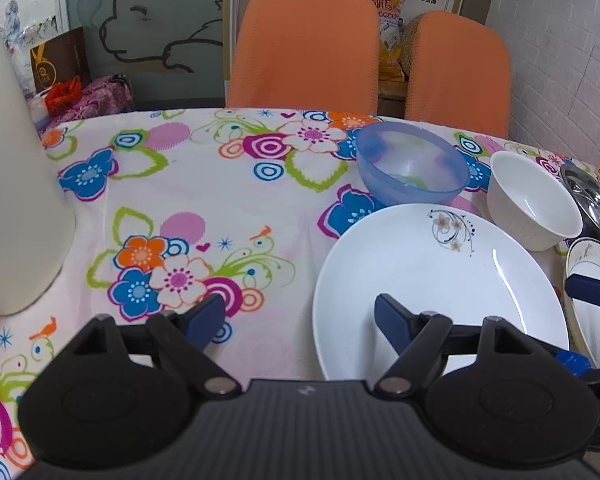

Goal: Organize plates and bowls

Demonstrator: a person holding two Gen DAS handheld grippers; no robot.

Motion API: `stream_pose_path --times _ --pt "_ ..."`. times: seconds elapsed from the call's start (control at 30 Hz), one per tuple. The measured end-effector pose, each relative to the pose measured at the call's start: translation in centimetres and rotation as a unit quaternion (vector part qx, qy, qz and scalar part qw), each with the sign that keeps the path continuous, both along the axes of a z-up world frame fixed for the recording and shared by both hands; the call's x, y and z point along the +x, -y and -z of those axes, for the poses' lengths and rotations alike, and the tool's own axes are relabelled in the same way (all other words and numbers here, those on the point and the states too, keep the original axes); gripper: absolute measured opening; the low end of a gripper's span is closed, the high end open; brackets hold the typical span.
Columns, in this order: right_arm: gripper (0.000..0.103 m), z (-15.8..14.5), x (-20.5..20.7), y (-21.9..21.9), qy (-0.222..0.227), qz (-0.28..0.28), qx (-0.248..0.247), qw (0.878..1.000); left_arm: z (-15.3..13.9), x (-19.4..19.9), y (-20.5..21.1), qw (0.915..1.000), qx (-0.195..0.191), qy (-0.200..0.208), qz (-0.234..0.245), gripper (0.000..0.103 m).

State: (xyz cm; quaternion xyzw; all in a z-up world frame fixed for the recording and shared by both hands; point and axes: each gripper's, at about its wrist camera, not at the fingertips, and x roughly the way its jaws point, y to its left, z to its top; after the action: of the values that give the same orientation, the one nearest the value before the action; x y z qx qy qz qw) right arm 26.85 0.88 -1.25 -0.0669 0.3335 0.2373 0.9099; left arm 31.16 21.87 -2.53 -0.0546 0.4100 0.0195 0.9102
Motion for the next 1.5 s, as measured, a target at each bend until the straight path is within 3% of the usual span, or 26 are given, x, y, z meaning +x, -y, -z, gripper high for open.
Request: stream_pose_path --times 0.1,0.27,0.4,0.53,0.87,0.9,0.93,1.0,1.1,1.3,1.5 --pt "0.074 1.1 1.6 -0.7 -0.029 -0.015 -0.004 0.999 0.4 0.8 0.4 0.9999 0.001 -0.008 0.007 0.078" --pt "0.076 1.7 0.9 -1.8 -0.025 -0.022 -0.015 0.999 0.9 1.3 0.8 0.9996 -0.001 -0.018 0.024 0.078" --pt "0.076 1.5 0.9 -1.9 -0.032 -0.028 0.015 0.999 0.8 1.0 0.6 0.9997 0.005 -0.017 0.019 0.078" --pt "0.075 1.9 0.8 -1.6 -0.035 -0.034 0.013 0.999 1.0 1.1 0.5 0.9997 -0.003 -0.016 0.02 0.078" --pt "0.077 2.5 -0.4 -2.0 0.001 -0.041 0.022 0.999 1.2 0.2 1.1 0.9994 -0.002 -0.003 0.033 0.078" --pt "0.078 2.6 -0.5 -1.9 0.005 -0.041 0.024 0.999 1.2 0.0 1.3 0.9995 0.0 0.0 0.033 0.074" --pt "0.076 2.7 -0.6 -1.9 0.012 -0.038 0.024 0.999 1.1 -0.2 1.4 0.9993 -0.001 0.005 0.038 0.063" --pt "0.073 2.7 -0.6 -1.9 0.015 -0.031 0.025 0.999 0.9 -0.3 1.8 0.9996 0.001 0.004 0.03 0.059" --pt "0.068 2.2 -0.3 -1.8 -0.005 -0.022 0.03 0.999 0.3 -0.2 1.2 0.9999 -0.013 -0.009 0.003 0.042" --pt "0.068 -1.1 -2.3 -1.6 0.022 -0.012 0.057 0.998 -4.0 -2.2 1.8 0.9994 0.014 0.032 -0.001 0.041" --pt "0.068 -4.0 -6.4 -1.0 0.051 -0.016 0.063 0.997 -7.3 -6.9 2.3 0.9983 0.006 0.058 0.004 0.041"
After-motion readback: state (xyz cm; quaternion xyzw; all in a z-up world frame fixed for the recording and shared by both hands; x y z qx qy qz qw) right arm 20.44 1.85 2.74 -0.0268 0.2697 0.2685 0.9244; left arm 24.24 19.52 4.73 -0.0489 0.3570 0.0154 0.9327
